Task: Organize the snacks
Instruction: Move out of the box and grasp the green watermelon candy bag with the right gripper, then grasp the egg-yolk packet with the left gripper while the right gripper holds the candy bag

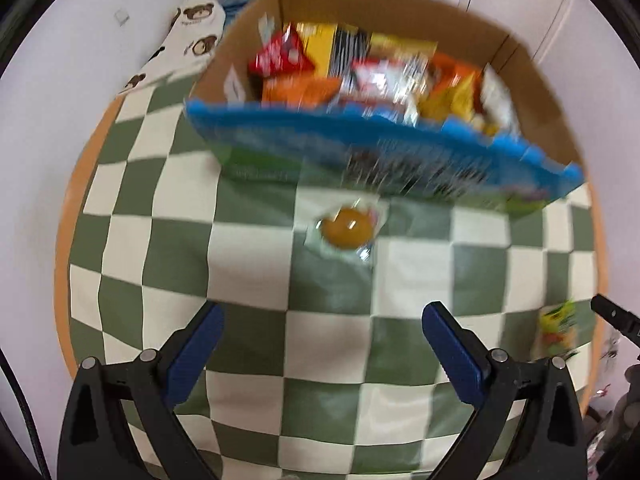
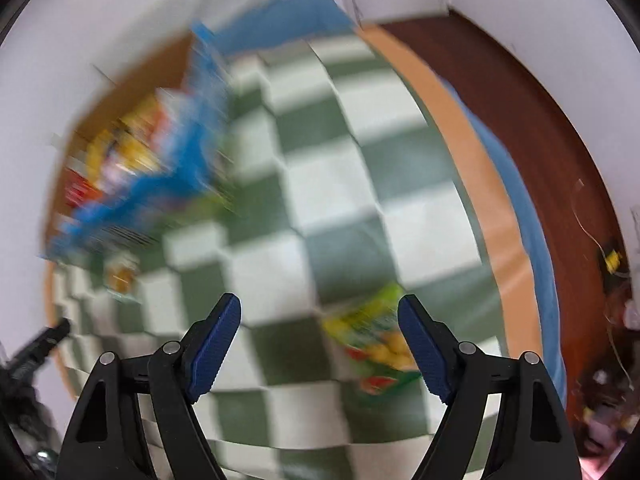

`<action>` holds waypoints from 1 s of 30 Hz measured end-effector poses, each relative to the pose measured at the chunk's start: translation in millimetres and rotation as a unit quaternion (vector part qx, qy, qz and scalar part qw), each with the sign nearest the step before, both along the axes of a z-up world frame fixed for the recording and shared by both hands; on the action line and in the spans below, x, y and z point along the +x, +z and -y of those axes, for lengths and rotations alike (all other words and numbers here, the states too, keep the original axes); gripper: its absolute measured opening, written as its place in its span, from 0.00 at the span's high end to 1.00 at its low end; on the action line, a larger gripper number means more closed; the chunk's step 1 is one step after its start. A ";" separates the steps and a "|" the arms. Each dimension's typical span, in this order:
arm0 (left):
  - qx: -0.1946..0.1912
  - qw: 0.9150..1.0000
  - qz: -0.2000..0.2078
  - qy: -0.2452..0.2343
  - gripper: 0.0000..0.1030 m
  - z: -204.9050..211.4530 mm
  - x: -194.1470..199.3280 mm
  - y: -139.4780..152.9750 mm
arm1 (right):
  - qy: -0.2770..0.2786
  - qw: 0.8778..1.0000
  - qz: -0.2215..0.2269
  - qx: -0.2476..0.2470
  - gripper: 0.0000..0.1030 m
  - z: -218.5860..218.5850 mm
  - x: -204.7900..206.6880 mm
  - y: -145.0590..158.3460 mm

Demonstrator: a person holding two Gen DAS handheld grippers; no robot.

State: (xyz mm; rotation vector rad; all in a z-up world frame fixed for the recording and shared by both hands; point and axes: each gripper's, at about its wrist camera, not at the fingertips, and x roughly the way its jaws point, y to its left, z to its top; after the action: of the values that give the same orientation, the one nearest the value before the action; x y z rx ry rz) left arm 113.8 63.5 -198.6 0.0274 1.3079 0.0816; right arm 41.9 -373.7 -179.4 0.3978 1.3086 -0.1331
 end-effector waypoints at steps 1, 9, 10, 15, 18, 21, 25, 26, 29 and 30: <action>0.004 1.000 -0.005 0.000 0.02 -0.9 0.2 -5.2 | 0.002 1.000 -0.025 -0.004 0.18 3.6 -0.6 -17.7; 0.038 0.999 -0.026 -0.005 0.02 -5.8 -0.1 -30.9 | 0.046 0.995 -0.085 -0.038 0.35 -10.6 -7.6 -89.7; 0.037 0.999 -0.027 -0.004 0.02 -7.0 1.6 -31.9 | 0.043 0.995 -0.082 -0.035 0.36 -15.4 -7.2 -92.7; 0.026 0.999 -0.041 -0.001 0.02 -13.8 23.8 -38.3 | 0.067 0.995 -0.067 -0.009 0.38 -54.6 5.8 -94.9; 0.017 0.999 -0.050 -0.013 0.02 -10.5 43.3 -44.5 | 0.076 0.995 -0.061 0.026 0.38 -80.6 18.9 -95.3; 0.001 0.998 -0.059 -0.028 0.02 -4.1 64.0 -53.4 | 0.084 0.994 -0.054 0.042 0.38 -98.1 28.6 -93.2; -0.013 0.997 -0.068 -0.033 0.27 1.0 83.4 -66.5 | 0.095 0.994 -0.052 0.030 0.38 -106.2 31.4 -93.1; -0.018 0.997 -0.074 -0.029 0.40 0.4 86.3 -70.0 | 0.093 0.994 -0.053 0.028 0.38 -106.3 30.5 -93.5; -0.040 0.996 -0.083 -0.013 0.45 -2.5 90.7 -76.6 | 0.098 0.994 -0.052 0.017 0.38 -107.5 25.3 -94.4; -0.036 0.996 -0.081 -0.015 0.46 -1.2 89.5 -76.3 | 0.103 0.993 -0.052 0.012 0.38 -104.9 21.1 -94.3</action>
State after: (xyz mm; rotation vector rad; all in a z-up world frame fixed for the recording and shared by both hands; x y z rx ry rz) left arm 203.3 64.7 -274.9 -0.0077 1.4703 0.0055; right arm 62.9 -268.8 -273.7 0.2768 1.4471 0.0353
